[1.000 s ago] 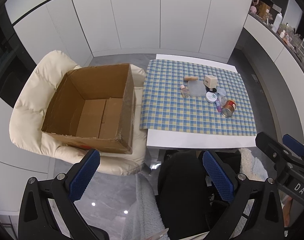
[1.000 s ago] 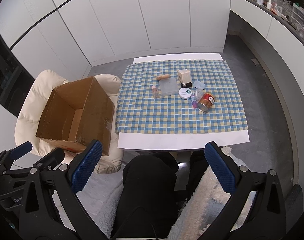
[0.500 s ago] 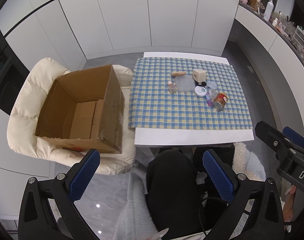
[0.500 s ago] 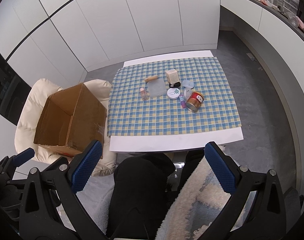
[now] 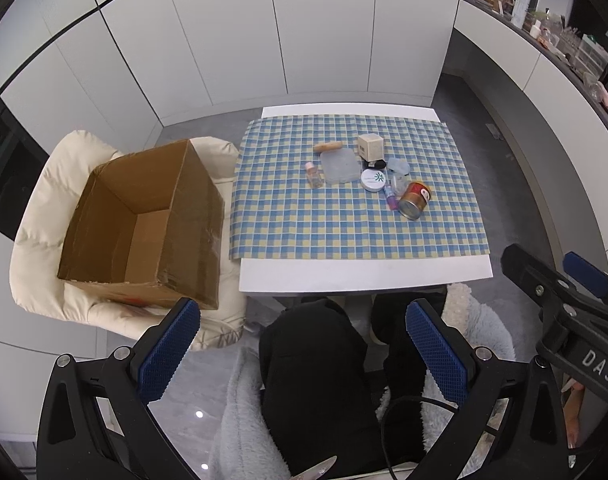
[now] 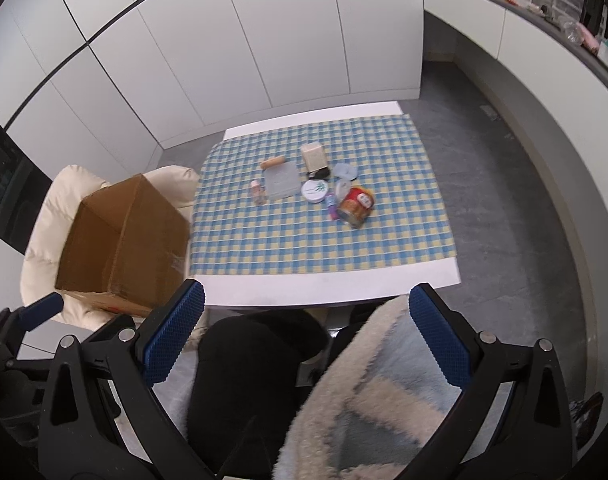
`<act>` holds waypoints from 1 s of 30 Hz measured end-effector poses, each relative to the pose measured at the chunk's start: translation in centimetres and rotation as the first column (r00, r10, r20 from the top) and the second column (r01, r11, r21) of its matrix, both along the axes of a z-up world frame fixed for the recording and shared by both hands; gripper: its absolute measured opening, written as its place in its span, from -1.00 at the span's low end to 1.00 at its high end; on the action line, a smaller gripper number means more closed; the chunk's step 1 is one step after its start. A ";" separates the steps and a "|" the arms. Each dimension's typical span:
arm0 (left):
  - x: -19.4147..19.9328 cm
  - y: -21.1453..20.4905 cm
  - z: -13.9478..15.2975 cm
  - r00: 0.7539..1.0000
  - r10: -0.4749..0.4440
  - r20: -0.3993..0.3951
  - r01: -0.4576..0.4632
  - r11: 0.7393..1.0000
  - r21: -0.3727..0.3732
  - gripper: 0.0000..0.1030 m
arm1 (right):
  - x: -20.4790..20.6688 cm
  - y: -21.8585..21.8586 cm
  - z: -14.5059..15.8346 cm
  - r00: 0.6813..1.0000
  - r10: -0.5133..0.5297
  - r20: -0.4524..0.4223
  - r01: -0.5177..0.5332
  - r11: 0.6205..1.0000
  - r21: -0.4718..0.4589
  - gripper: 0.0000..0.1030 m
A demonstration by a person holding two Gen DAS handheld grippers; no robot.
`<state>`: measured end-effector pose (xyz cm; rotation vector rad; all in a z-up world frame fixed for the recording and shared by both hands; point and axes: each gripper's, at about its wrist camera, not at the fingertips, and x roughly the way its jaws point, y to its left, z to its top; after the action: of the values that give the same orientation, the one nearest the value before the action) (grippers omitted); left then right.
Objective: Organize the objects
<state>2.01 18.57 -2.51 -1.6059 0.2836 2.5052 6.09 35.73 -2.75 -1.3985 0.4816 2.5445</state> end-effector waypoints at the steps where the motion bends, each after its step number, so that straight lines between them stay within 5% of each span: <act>1: -0.1 0.2 -0.2 1.000 0.005 0.003 -0.005 1.000 -0.005 0.99 | 0.1 0.2 0.0 1.000 0.001 -0.003 -0.001 1.000 0.007 1.00; 8: 0.0 2.7 -1.5 1.000 0.022 0.012 -0.022 0.999 -0.032 0.99 | 0.6 1.8 -0.4 1.000 0.023 0.001 -0.023 0.999 0.027 1.00; 14: -0.1 4.8 -2.8 0.999 0.032 0.022 -0.033 0.998 0.055 0.99 | 1.3 4.5 -0.6 1.000 -0.013 -0.011 0.013 1.000 0.019 1.00; 30: -2.6 8.9 -5.6 0.998 -0.012 0.055 0.011 1.000 0.026 0.99 | 2.6 10.0 -1.9 0.995 -0.103 -0.008 0.102 0.993 -0.062 1.00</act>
<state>-0.59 27.51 -8.07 -1.6558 0.2528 2.4413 8.67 45.77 -4.62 -1.3437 0.6222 2.4769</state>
